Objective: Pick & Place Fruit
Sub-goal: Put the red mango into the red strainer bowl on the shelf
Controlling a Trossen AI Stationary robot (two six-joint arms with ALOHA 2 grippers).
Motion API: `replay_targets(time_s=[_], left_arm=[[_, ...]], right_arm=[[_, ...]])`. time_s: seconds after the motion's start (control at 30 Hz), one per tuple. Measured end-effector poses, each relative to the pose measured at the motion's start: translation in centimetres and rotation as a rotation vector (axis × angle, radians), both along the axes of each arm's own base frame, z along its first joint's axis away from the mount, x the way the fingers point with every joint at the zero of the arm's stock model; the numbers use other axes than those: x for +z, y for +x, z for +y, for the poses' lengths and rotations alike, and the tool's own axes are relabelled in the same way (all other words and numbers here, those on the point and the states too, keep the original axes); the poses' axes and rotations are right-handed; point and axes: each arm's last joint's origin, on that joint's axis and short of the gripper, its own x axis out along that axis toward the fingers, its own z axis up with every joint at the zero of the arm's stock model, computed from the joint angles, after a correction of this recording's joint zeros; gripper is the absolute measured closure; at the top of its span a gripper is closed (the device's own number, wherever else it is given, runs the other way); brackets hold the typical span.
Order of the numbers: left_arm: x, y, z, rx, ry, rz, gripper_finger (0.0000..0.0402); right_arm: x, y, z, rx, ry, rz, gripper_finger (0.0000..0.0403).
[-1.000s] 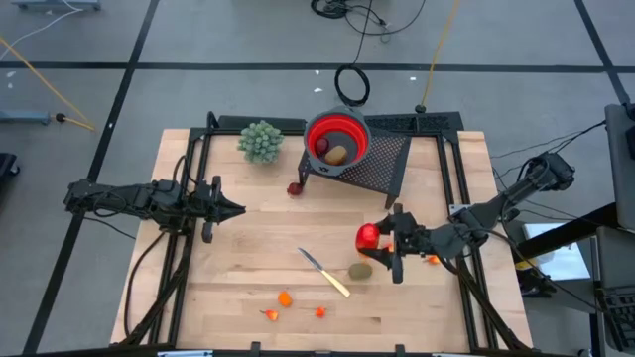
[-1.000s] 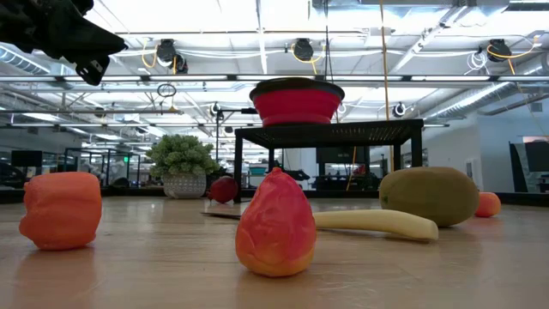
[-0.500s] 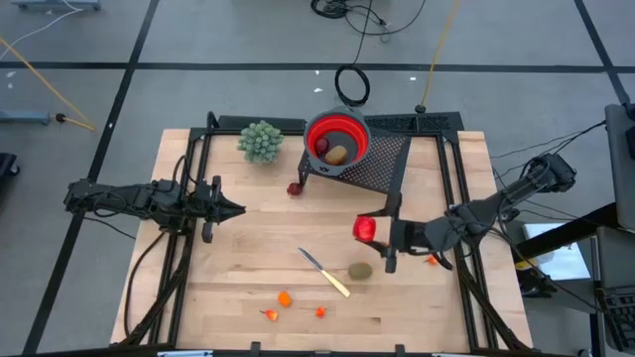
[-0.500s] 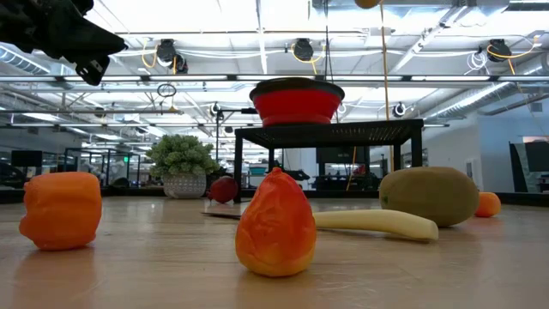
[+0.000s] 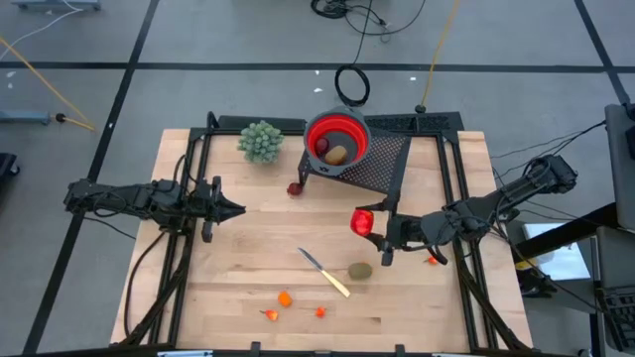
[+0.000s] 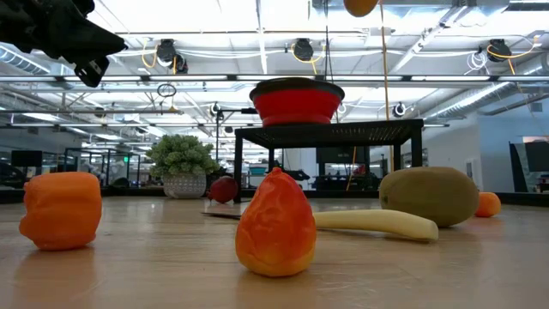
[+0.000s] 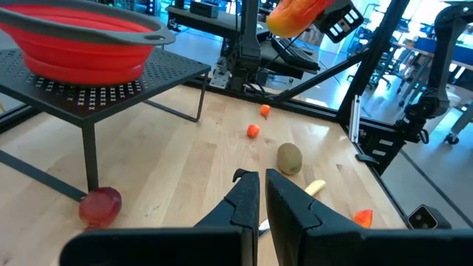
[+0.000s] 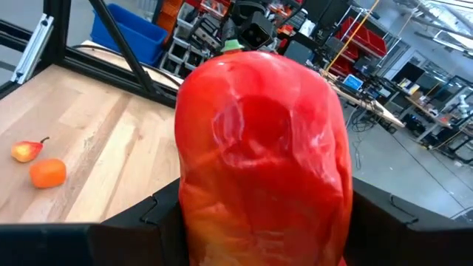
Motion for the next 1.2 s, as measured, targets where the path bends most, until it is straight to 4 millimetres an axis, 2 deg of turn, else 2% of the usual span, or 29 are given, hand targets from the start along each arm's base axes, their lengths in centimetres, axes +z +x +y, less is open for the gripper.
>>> replay_targets(time_s=[0.23,0.53,0.83,1.03,1.2], left_arm=[[0.0,0.0,0.0,0.0,0.0,0.0,0.0378],[-0.1,0.0,0.0,-0.001,0.006,0.007,0.0378],[-0.1,0.0,0.0,-0.001,0.009,0.007,0.0378],[-0.1,0.0,0.0,-0.001,0.01,0.013,0.0378],[-0.3,0.0,0.0,-0.001,0.012,0.03,0.0378]], right_arm=[[0.8,0.2,0.1,0.032,0.0,-0.074,0.0158],[3.4,0.4,0.4,0.338,0.069,-0.319,0.0159],[5.4,-0.3,1.0,0.631,0.195,-0.524,0.016],[6.0,-0.7,1.2,0.745,0.253,-0.577,0.0155],[6.0,-0.7,1.2,0.751,0.253,-0.579,0.0155]])
